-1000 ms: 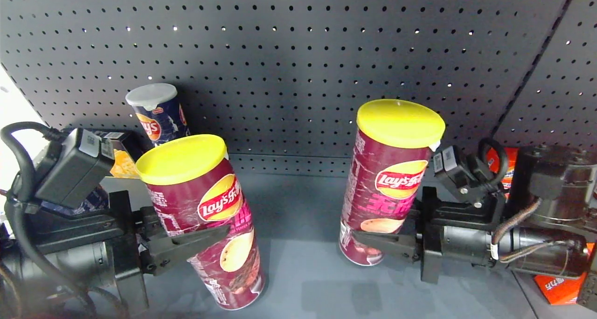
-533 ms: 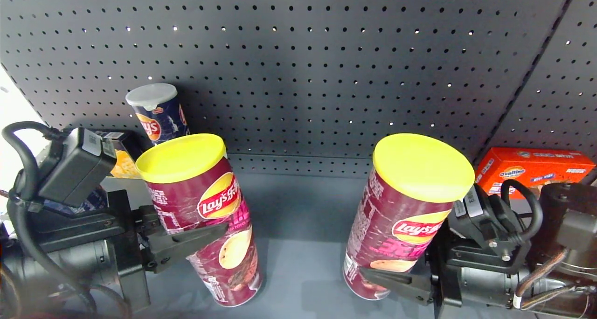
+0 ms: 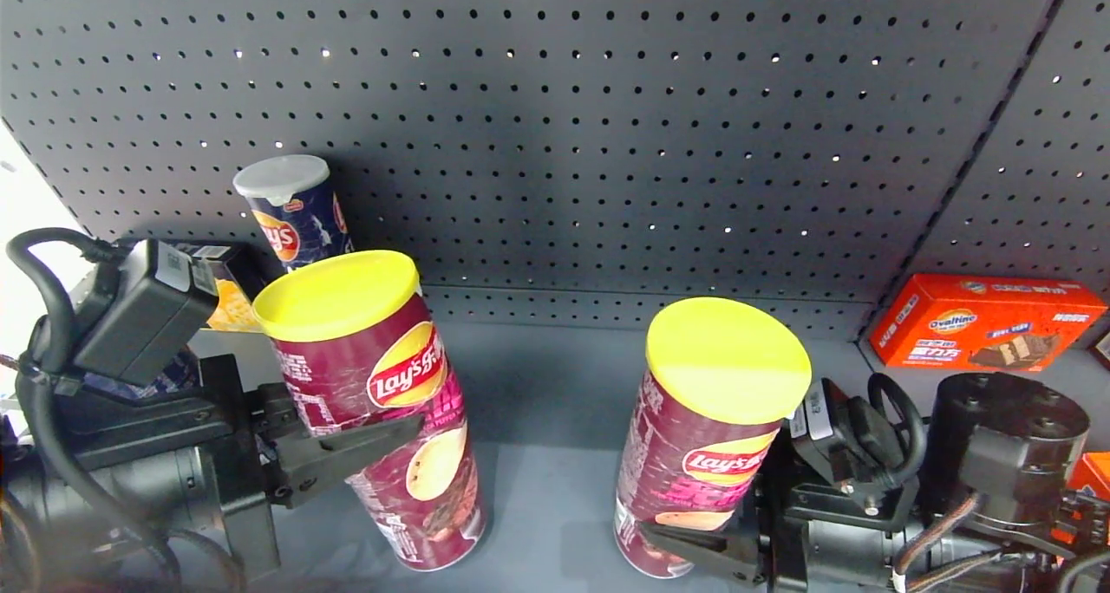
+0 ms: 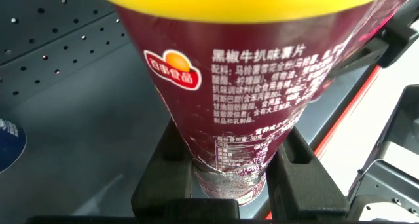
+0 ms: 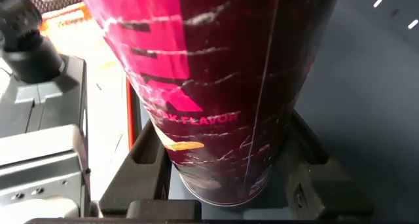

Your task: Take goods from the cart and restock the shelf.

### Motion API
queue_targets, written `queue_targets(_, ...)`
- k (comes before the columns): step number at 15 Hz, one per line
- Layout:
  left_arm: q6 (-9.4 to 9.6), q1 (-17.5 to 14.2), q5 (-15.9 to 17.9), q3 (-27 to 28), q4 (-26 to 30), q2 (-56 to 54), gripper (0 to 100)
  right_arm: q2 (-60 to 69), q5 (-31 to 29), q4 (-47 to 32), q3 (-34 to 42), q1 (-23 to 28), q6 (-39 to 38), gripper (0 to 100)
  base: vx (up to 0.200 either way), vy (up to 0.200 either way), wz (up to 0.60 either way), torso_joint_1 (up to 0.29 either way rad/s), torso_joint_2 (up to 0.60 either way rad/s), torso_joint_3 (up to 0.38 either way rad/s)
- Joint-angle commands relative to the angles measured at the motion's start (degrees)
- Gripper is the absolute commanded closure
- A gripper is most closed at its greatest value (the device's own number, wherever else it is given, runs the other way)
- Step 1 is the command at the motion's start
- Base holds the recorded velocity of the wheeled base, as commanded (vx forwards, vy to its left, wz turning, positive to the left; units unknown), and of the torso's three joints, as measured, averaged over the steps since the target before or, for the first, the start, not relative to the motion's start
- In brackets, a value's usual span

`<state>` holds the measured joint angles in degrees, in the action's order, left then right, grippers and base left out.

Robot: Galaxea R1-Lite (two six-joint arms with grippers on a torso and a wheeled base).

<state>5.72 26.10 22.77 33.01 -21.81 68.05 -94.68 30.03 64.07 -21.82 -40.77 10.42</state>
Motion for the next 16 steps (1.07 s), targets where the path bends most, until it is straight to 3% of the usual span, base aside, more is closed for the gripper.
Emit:
queue_targets(1,0.00,0.0,0.0,-0.2,-0.1,0.1,100,-1.8,0.0,0.1,0.0,-0.2,0.0,100,0.000,0.000,0.00,0.000,0.00,0.000)
queue_targets(5,0.00,-0.1,0.1,-0.5,-0.1,0.1,100,-2.0,-0.1,0.1,0.2,-0.2,0.1,100,0.000,0.000,0.00,0.000,0.00,0.000)
queue_targets(6,0.00,-0.1,0.0,-0.5,-0.1,0.1,100,-1.8,-1.4,0.1,0.4,-0.4,0.1,0,0.000,0.000,0.00,0.000,0.00,0.000)
queue_targets(16,0.00,0.0,0.1,-0.7,-0.2,0.1,100,9.4,-3.7,-1.0,1.7,-0.5,0.5,0,0.000,0.000,0.00,0.000,0.00,0.000)
